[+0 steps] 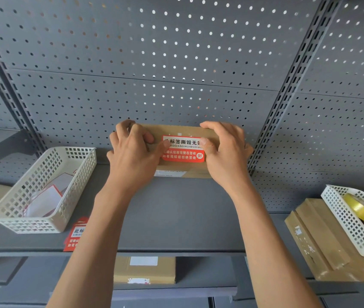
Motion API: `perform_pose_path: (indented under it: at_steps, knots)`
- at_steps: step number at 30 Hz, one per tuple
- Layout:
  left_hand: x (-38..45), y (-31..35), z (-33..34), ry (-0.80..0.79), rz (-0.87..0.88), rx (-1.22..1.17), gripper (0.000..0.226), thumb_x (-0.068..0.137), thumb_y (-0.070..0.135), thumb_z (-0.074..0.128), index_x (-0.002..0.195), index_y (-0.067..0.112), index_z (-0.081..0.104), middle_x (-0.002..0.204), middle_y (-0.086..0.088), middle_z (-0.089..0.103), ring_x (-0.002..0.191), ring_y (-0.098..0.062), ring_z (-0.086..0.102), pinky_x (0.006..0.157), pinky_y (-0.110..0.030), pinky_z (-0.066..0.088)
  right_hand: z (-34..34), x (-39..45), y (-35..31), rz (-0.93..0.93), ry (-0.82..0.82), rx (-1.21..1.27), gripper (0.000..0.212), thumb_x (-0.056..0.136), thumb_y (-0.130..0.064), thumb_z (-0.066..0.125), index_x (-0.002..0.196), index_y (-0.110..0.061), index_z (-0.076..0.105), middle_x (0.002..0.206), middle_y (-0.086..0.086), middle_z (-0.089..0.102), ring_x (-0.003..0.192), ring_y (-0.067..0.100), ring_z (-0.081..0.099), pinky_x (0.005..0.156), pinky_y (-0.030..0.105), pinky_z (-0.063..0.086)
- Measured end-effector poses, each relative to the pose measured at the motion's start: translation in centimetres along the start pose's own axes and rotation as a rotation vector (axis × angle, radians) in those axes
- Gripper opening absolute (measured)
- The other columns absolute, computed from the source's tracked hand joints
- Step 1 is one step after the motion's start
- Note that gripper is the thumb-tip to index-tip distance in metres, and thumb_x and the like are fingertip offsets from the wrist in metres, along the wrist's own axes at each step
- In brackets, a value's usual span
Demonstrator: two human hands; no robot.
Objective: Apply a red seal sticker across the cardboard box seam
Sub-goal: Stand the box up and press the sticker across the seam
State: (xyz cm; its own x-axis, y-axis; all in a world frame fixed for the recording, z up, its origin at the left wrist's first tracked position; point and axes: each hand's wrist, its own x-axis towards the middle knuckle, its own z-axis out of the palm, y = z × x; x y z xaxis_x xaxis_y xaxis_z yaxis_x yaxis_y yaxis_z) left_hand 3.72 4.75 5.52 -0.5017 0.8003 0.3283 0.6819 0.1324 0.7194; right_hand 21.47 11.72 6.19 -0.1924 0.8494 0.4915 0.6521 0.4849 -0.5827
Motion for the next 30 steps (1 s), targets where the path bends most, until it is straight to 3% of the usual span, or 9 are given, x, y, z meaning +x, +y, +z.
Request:
perform_pose_path:
  at_steps: [3,6,8,19,26,30]
  knots:
    - [-0.1,0.3,0.2,0.023,-0.011,0.012,0.035,0.088,0.054,0.065,0.092,0.023,0.048,0.134,0.003,0.037,0.130,-0.025,0.032,0.099,-0.047,0.032,0.3,-0.2,-0.2,-0.004,0.030,-0.004,0.024,0.097,-0.037,0.055,0.120,-0.037,0.060,0.128,-0.021,0.056,0.132,0.009,0.033,0.105,0.049,0.024]
    - [-0.5,1.0,0.9,0.109,-0.014,0.038,0.051,0.081,0.070,0.061,0.088,0.021,0.046,0.129,0.001,0.041,0.125,-0.026,0.037,0.090,-0.045,0.032,1.0,-0.5,-0.6,-0.013,0.073,-0.093,0.045,0.084,-0.067,0.057,0.119,-0.038,0.058,0.127,-0.023,0.056,0.131,0.012,0.036,0.095,0.041,0.022]
    - [-0.6,1.0,1.2,0.143,0.012,0.058,0.058,0.076,0.076,0.062,0.087,0.021,0.045,0.126,0.000,0.043,0.122,-0.028,0.040,0.087,-0.044,0.032,1.1,-0.5,-0.6,-0.029,0.088,-0.145,0.053,0.079,-0.073,0.058,0.120,-0.039,0.056,0.127,-0.022,0.055,0.131,0.014,0.037,0.091,0.040,0.021]
    - [-0.2,-0.3,0.6,0.072,0.049,0.036,0.054,0.074,0.066,0.073,0.090,0.022,0.046,0.137,-0.001,0.040,0.127,-0.029,0.037,0.096,-0.048,0.039,0.6,-0.1,0.2,-0.065,-0.023,-0.143,0.047,0.088,-0.060,0.060,0.129,-0.039,0.051,0.134,-0.020,0.051,0.135,0.017,0.031,0.099,0.050,0.024]
    - [0.0,-0.9,0.0,0.009,0.063,0.006,0.047,0.074,0.057,0.077,0.093,0.024,0.048,0.140,-0.002,0.038,0.130,-0.030,0.034,0.103,-0.054,0.038,-0.2,0.0,0.5,-0.069,-0.100,-0.091,0.043,0.092,-0.049,0.062,0.133,-0.039,0.050,0.138,-0.019,0.047,0.134,0.009,0.028,0.096,0.039,0.016]
    - [0.0,-1.2,-0.3,-0.027,0.070,-0.023,0.042,0.076,0.050,0.079,0.095,0.026,0.050,0.144,-0.002,0.036,0.133,-0.030,0.032,0.107,-0.056,0.036,-0.5,0.2,0.4,-0.060,-0.126,-0.059,0.042,0.094,-0.042,0.062,0.134,-0.040,0.050,0.140,-0.018,0.046,0.135,0.006,0.026,0.100,0.041,0.015]
